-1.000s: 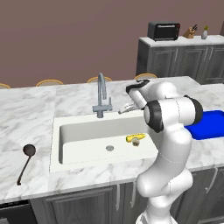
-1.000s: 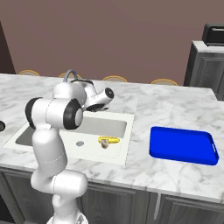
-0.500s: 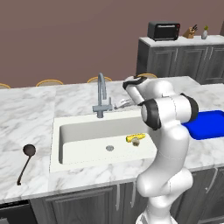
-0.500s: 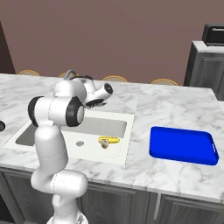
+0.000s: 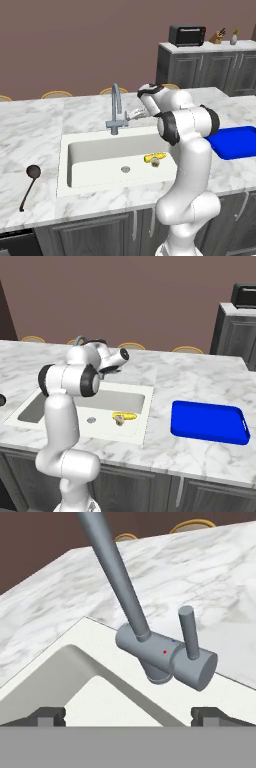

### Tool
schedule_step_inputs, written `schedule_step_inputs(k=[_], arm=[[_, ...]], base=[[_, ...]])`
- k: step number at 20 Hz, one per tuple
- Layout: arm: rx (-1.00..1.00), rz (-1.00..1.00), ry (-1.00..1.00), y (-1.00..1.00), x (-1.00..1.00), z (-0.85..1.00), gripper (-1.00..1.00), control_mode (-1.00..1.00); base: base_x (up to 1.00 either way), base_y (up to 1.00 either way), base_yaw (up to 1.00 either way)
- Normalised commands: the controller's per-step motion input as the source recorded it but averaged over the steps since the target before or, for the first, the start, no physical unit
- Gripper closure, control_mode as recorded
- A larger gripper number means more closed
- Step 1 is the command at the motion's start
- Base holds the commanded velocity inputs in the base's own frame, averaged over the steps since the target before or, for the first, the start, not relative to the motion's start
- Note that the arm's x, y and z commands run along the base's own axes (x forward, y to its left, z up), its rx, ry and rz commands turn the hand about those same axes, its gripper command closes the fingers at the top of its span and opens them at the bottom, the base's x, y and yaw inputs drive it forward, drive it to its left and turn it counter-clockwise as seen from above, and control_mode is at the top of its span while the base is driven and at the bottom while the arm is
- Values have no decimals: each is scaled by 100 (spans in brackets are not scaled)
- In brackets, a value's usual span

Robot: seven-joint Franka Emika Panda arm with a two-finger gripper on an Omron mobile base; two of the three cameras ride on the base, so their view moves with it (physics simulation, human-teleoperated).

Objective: Pick up all produce items and place them in the sink. Turn on the sink faucet to wash them. Then turn the sink off and put them in the tray.

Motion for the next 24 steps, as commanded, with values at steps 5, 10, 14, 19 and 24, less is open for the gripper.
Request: schedule_step_inputs(k=[5,10,14,19,24], arm=[[2,0,0,4,35,0,-100,-100],[1,0,0,6,32,0,-100,-100],[0,0,0,2,27,0,-100,-100],[0,0,0,0,23,-4,-100,-100],[0,0,0,0,4,-15,-100,-100]], base=[[0,0,0],[0,0,0],[0,0,0],[0,0,0],[0,0,0]])
